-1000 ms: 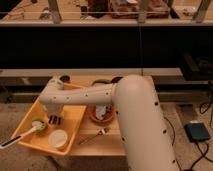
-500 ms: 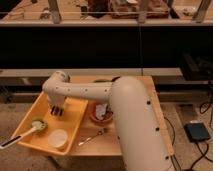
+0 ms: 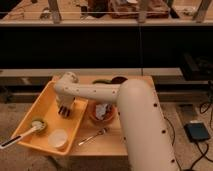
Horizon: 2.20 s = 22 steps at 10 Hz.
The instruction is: Wipe tray with eraser
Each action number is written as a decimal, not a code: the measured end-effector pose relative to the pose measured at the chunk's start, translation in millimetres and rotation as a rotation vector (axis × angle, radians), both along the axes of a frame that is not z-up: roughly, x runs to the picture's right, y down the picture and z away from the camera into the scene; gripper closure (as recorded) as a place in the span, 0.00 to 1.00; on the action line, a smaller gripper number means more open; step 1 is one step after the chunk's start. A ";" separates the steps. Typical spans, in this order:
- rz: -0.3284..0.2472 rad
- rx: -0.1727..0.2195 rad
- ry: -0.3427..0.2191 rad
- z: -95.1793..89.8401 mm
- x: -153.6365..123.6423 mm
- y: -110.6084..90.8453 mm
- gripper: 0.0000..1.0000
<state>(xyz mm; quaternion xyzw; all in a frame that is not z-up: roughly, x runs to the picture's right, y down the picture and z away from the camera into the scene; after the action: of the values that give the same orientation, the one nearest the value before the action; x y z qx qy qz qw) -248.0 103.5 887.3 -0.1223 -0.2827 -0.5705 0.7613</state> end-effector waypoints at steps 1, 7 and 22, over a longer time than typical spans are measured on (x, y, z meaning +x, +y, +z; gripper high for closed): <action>0.002 0.012 0.006 -8.9 9.7 3.5 1.00; -0.079 0.013 -0.027 -39.4 -9.5 45.5 1.00; 0.003 0.045 -0.125 0.5 -6.8 -25.8 1.00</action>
<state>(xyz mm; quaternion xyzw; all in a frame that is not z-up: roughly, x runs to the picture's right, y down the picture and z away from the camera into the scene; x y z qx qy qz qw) -254.8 77.7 887.8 -0.0689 -0.3171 -0.5823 0.7454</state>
